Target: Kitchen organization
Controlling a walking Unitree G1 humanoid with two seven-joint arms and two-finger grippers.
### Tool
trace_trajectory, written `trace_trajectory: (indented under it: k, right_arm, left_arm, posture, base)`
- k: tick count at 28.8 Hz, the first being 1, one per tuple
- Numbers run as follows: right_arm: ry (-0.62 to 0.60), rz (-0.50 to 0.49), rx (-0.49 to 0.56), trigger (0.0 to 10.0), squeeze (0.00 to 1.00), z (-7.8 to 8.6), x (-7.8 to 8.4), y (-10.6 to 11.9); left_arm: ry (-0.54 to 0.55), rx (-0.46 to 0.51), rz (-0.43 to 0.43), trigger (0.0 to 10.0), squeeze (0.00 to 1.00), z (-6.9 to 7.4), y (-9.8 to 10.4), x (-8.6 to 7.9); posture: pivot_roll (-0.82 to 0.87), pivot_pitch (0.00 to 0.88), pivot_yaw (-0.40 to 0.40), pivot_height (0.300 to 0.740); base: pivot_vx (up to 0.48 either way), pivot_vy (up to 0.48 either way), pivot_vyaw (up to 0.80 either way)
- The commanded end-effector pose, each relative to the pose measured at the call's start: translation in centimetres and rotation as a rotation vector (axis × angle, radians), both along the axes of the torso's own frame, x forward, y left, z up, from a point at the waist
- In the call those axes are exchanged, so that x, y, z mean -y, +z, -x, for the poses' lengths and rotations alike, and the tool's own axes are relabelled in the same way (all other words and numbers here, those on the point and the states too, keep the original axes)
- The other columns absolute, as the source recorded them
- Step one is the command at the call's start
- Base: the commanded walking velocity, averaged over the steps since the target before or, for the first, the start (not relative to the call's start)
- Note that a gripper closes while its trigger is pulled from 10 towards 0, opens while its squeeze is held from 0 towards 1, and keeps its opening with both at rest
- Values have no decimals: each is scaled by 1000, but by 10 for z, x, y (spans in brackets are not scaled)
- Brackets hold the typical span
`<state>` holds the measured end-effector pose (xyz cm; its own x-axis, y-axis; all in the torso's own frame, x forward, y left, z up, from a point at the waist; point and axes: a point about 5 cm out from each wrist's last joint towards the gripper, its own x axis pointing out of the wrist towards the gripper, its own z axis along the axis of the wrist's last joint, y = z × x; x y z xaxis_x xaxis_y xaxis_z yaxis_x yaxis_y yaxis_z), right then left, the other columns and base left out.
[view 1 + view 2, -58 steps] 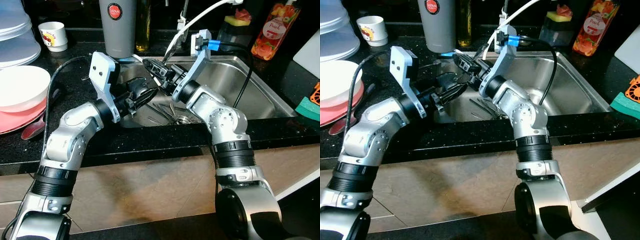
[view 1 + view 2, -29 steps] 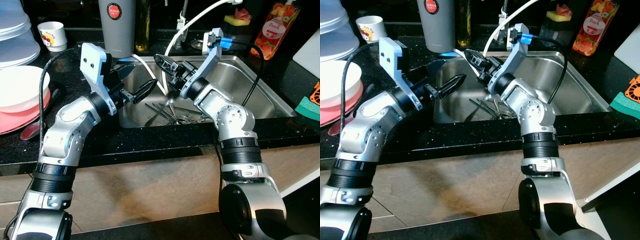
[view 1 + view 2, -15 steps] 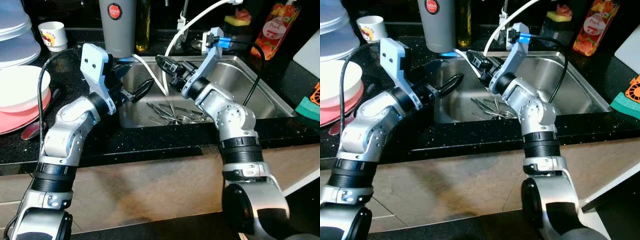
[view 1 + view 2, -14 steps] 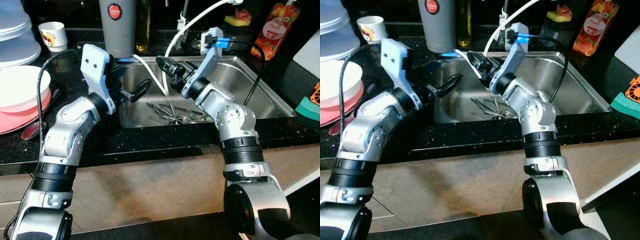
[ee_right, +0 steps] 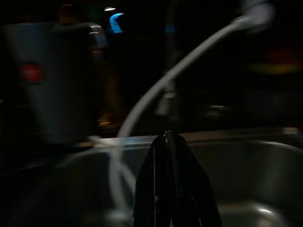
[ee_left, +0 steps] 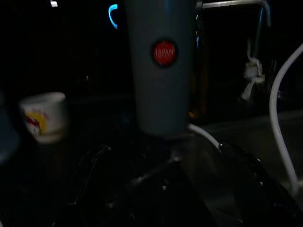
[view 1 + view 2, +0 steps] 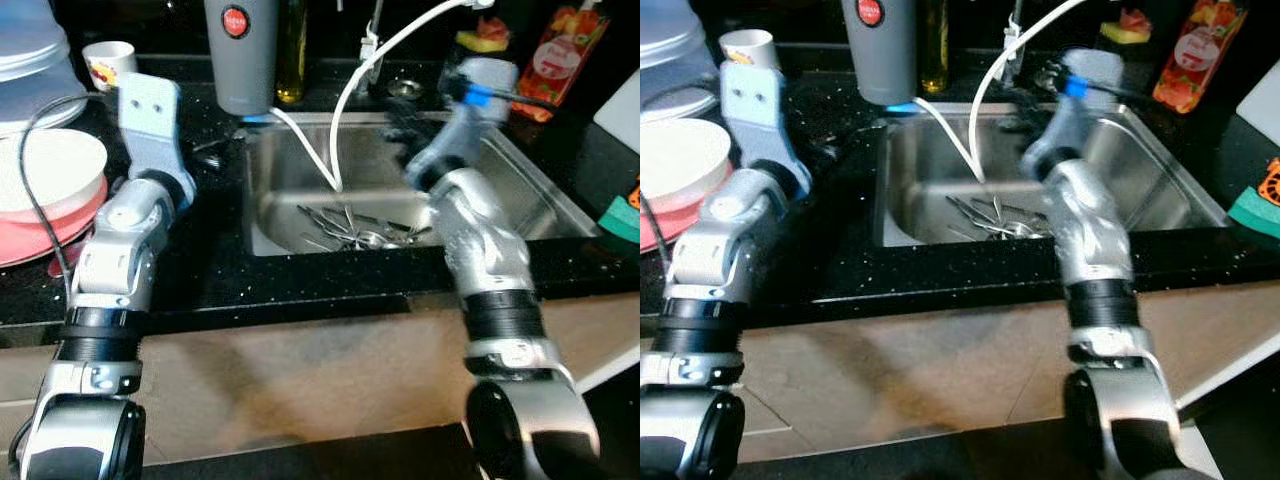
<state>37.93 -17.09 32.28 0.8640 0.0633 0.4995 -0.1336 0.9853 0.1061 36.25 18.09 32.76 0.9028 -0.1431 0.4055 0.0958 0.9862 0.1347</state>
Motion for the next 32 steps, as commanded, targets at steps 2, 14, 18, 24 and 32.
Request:
trace_trajectory:
  k: [2, 14, 18, 24, 32]
  right_arm:
    - [-62, 40, 32, 10000, 0, 7, 3, 0]
    - [-94, -37, 8, 10000, 0, 19, 2, -21]
    - [-116, -30, -13, 10000, 0, 22, 1, -30]
    - [-132, -36, -26, 10000, 0, 28, 2, -34]
    - [-120, -47, -46, 10000, 0, 29, 1, -38]
  left_arm:
    - [8, 1, 45, 10000, 0, 4, -5, 5]
    - [-89, -47, 189, 10000, 0, 20, -14, 24]
    - [-74, -74, 79, 10000, 0, 26, -21, 23]
    - [-94, -103, 34, 10000, 0, 32, -28, 25]
    - [-69, -101, 51, 10000, 0, 33, -28, 19]
  posture:
    - [0, 171, -2, 740]
    - [-2, 169, 2, 740]
    - [0, 165, 3, 740]
    - [-5, 165, 3, 740]
    - [-6, 163, 3, 740]
  base:
    - [0, 0, 0]
    - [0, 0, 0]
    - [0, 0, 0]
    - [0, 0, 0]
    - [0, 0, 0]
